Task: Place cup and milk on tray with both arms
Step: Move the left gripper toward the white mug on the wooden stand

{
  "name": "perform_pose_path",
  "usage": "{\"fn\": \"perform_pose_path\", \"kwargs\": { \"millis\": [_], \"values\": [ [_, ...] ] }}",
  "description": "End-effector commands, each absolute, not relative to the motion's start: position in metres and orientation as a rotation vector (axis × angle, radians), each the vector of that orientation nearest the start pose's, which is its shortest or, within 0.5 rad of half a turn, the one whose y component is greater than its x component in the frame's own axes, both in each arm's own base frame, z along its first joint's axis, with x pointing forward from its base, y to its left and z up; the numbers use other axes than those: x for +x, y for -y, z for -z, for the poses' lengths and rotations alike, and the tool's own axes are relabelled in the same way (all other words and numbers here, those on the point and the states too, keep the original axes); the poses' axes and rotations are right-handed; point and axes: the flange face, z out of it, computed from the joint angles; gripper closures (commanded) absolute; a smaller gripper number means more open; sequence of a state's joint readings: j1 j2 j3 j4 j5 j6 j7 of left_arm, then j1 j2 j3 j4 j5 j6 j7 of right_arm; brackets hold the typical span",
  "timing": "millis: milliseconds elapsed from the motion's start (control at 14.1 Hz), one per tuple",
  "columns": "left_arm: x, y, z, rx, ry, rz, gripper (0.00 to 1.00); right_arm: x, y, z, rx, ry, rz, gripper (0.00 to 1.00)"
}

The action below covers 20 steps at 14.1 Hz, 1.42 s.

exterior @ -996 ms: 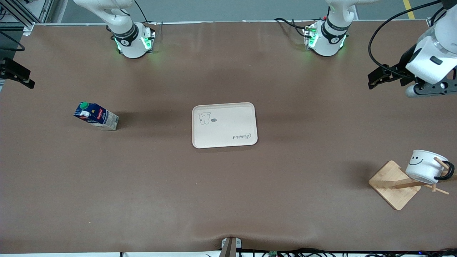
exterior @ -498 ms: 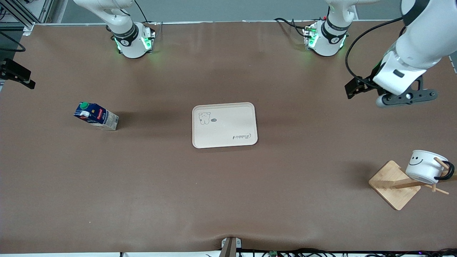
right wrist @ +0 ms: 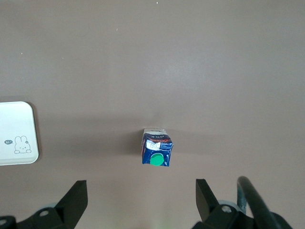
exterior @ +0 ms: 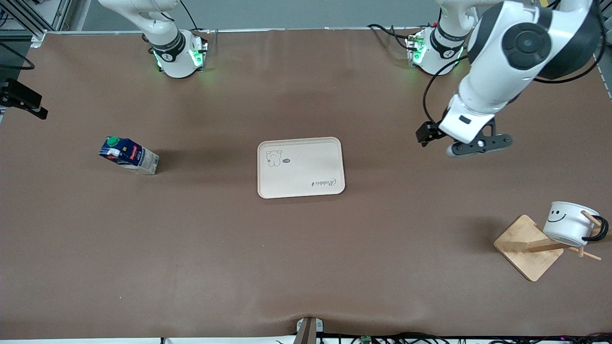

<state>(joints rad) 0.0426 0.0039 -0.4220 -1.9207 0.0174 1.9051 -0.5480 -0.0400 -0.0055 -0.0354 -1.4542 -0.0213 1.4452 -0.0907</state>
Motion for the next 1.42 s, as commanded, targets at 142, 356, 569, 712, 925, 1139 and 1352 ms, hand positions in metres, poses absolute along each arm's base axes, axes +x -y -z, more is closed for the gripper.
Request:
{"fn": "perform_pose_path", "kwargs": {
  "millis": [142, 356, 569, 712, 925, 1139, 1352],
  "values": [
    [0.514, 0.224, -0.431, -3.126, 0.332, 0.057, 0.00, 0.539, 0.042, -0.675, -3.155, 0.038, -0.009, 0.00],
    [0.518, 0.228, -0.420, -3.133, 0.360, 0.039, 0.00, 0.540, 0.042, -0.675, -3.153, 0.038, -0.009, 0.00],
    [0.529, 0.216, -0.428, -3.056, 0.248, 0.147, 0.00, 0.540, 0.042, -0.675, -3.153, 0.038, -0.009, 0.00],
    [0.543, 0.175, -0.435, -2.977, 0.251, 0.214, 0.00, 0.540, 0.042, -0.675, -3.153, 0.038, -0.009, 0.00],
    [0.554, 0.128, -0.453, -2.903, 0.183, 0.283, 0.00, 0.540, 0.042, -0.675, -3.153, 0.038, -0.009, 0.00],
    [0.560, 0.060, -0.482, -2.877, 0.167, 0.364, 0.00, 0.540, 0.042, -0.675, -3.153, 0.038, -0.009, 0.00],
    [0.558, -0.009, -0.501, -2.920, 0.117, 0.411, 0.00, 0.540, 0.042, -0.675, -3.153, 0.038, -0.009, 0.00]
  ]
}}
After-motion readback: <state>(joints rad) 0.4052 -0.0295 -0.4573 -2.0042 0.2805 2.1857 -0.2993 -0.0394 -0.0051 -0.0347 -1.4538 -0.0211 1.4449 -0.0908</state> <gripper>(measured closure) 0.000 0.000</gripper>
